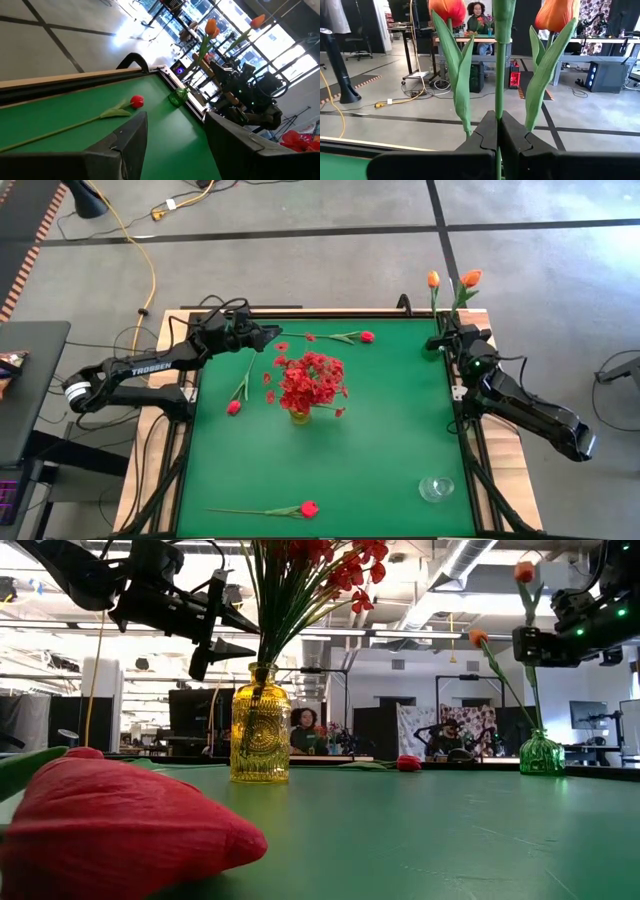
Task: Sort flowers into vase by color
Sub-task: Put the orange flower into the green vase
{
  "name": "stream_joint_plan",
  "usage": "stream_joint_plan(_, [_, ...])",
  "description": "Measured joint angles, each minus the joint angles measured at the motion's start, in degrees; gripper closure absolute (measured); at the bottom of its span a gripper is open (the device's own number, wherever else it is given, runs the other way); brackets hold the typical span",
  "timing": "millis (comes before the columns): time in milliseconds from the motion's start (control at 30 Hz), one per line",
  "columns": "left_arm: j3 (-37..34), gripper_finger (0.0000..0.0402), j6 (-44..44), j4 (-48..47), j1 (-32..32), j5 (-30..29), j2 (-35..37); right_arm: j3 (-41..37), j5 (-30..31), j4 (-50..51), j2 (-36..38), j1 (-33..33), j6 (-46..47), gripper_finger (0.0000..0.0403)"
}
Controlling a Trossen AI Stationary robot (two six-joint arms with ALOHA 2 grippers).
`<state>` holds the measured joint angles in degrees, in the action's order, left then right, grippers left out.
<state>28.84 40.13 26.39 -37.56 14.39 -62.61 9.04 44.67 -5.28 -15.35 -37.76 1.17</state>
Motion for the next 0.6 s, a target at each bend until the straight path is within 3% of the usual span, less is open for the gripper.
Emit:
stream_joint_plan(367, [0.00, 0.0217, -0.02, 0.00, 0.00, -0.07, 0.00, 0.09, -0.20, -0.76, -2.28, -1.56, 0.76, 0.0375])
stream_joint_plan(600, [0.02, 0.0217, -0.02, 0.00, 0.00, -0.11, 0.00, 0.09, -4.26, -4.48, -6.55, -4.50, 2.10, 0.0375])
